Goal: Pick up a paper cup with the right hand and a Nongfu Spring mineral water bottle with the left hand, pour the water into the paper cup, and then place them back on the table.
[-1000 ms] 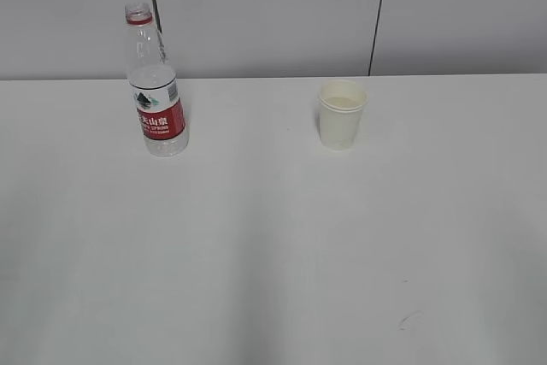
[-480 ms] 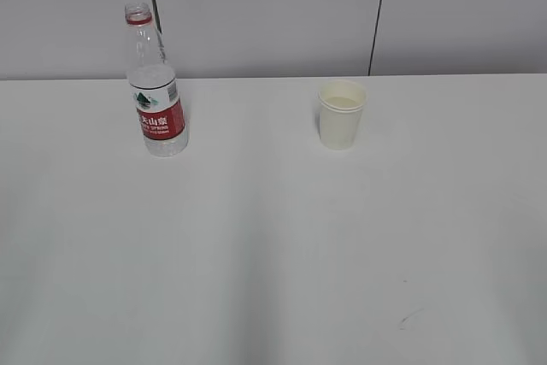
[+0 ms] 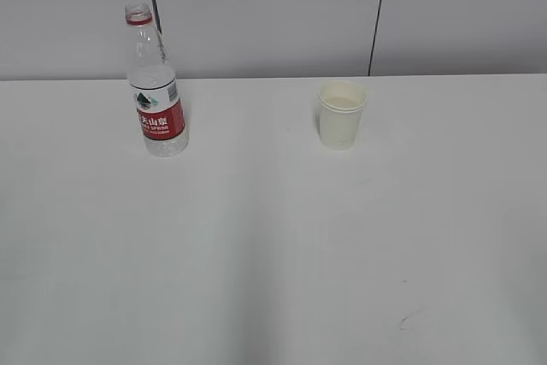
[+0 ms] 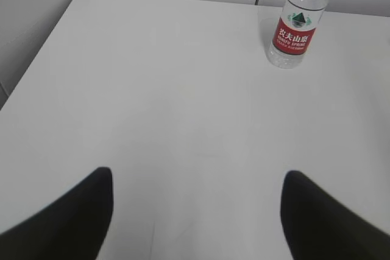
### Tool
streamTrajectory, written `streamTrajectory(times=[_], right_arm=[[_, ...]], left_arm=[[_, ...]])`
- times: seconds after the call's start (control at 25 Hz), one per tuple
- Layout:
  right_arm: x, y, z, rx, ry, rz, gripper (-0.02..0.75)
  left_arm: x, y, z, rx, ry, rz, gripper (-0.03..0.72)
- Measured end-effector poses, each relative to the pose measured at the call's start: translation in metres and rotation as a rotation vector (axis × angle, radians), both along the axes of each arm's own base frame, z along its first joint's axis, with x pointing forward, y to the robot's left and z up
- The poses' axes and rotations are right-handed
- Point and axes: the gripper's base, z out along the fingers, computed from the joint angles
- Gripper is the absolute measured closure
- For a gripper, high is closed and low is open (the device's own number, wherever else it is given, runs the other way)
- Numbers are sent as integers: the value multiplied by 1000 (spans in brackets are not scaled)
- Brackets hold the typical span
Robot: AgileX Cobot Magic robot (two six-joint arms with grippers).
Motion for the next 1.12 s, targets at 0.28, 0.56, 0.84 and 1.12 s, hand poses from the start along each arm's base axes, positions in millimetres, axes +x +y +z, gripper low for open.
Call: streamTrajectory(times=[0.28,0.56,0.84,1.12], right_arm=[[0,0,0,0,0,0,153],[0,0,0,0,0,0,153],[0,0,0,0,0,0,153],[0,0,0,0,0,0,153]], left_arm=[[0,0,0,0,0,1,187],[0,0,0,0,0,1,207],[0,0,0,0,0,1,210],[0,0,0,0,0,1,218]])
